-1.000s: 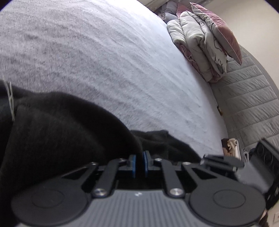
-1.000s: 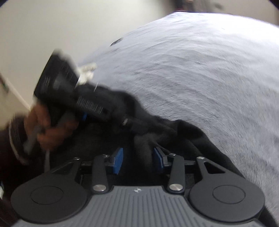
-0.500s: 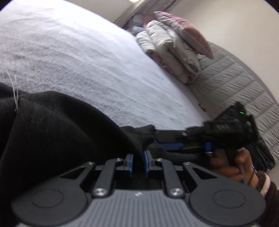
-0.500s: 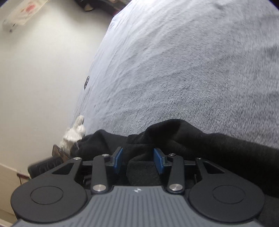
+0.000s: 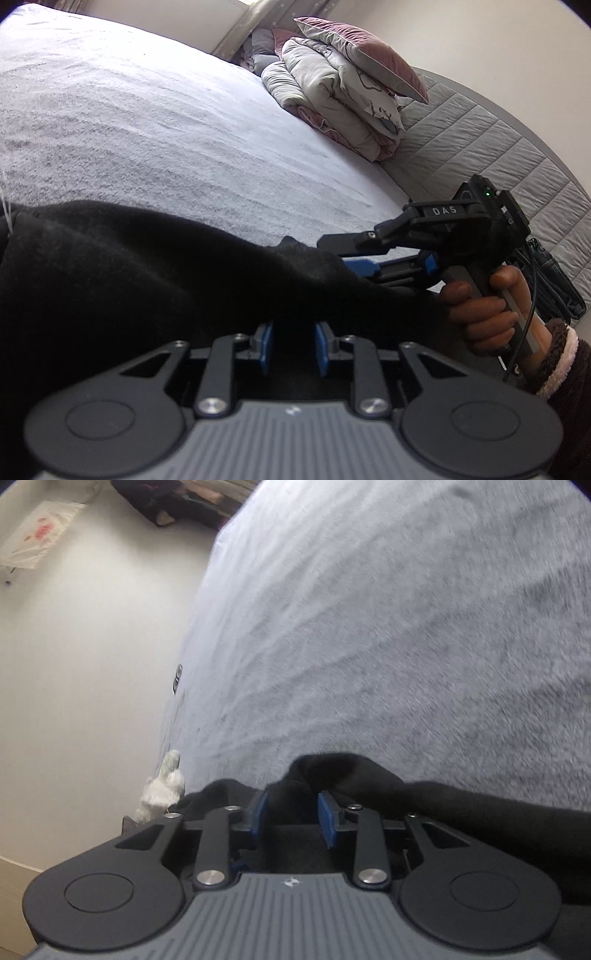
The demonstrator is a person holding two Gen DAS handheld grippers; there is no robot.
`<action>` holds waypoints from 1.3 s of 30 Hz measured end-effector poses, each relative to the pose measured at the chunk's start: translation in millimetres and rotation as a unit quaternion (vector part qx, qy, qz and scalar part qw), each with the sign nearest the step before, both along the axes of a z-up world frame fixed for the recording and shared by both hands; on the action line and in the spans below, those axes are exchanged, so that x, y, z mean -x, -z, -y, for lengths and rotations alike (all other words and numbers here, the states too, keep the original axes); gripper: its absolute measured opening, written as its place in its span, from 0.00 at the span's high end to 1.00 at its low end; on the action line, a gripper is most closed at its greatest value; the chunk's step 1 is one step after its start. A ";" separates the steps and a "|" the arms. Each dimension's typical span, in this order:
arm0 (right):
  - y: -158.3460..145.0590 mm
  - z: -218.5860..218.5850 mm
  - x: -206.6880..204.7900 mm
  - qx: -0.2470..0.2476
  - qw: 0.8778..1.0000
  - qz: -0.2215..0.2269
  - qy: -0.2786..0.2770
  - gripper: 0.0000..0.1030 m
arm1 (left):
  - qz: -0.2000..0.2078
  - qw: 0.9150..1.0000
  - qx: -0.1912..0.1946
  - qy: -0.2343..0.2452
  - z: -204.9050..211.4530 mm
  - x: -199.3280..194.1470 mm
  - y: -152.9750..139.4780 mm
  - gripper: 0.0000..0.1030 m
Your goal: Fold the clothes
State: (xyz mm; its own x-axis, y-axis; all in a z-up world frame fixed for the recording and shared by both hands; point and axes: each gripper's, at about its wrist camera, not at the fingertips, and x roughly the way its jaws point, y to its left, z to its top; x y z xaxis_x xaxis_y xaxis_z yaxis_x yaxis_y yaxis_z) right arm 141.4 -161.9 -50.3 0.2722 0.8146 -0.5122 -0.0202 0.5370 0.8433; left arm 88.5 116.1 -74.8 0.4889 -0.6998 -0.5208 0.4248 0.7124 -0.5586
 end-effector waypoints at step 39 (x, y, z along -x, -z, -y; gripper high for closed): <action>-35.3 -16.8 -23.0 0.113 0.988 0.051 -0.086 0.94 | 0.047 0.995 0.016 0.089 50.5 -14.4 -30.8 0.69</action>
